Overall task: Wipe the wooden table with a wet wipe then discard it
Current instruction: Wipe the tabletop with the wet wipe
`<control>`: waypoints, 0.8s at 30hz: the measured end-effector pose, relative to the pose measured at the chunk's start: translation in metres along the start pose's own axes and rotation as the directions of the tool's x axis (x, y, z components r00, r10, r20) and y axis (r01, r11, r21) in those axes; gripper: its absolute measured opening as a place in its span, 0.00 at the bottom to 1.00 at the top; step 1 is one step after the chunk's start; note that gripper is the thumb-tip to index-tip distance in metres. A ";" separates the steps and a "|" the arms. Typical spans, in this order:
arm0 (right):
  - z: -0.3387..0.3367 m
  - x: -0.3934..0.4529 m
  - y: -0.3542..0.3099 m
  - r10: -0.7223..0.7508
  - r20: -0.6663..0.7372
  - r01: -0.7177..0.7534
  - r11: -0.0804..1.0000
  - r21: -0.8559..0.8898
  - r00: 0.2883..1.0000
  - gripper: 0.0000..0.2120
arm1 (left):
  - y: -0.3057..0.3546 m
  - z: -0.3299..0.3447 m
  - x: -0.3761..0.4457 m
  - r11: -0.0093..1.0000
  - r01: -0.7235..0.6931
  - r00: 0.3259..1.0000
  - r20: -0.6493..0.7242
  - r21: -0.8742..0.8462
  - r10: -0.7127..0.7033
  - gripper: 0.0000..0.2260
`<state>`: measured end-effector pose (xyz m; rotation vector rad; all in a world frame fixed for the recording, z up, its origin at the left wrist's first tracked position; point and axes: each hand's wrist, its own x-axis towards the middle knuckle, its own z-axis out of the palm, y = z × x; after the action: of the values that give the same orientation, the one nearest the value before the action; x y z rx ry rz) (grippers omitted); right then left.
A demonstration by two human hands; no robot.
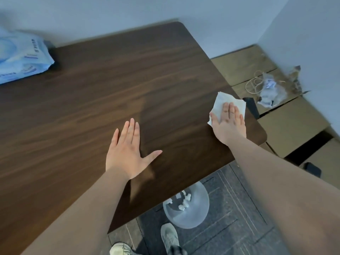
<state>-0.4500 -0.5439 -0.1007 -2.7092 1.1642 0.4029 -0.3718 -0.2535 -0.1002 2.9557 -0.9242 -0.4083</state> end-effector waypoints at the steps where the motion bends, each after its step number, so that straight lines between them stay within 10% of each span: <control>1: -0.002 0.004 0.005 -0.012 0.003 0.012 1.000 -0.009 1.000 0.33 | 0.000 0.000 0.000 1.000 0.002 1.000 -0.011 0.003 -0.002 0.48; 24: 0.025 -0.102 -0.057 -0.544 0.166 0.565 0.814 -0.133 0.823 0.33 | -0.045 -0.013 -0.036 0.996 0.057 0.995 0.090 -0.073 -0.050 0.43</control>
<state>-0.4801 -0.4289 -0.0903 -2.9496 0.2699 0.5838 -0.3722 -0.1971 -0.0829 2.9201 -0.8191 -0.5670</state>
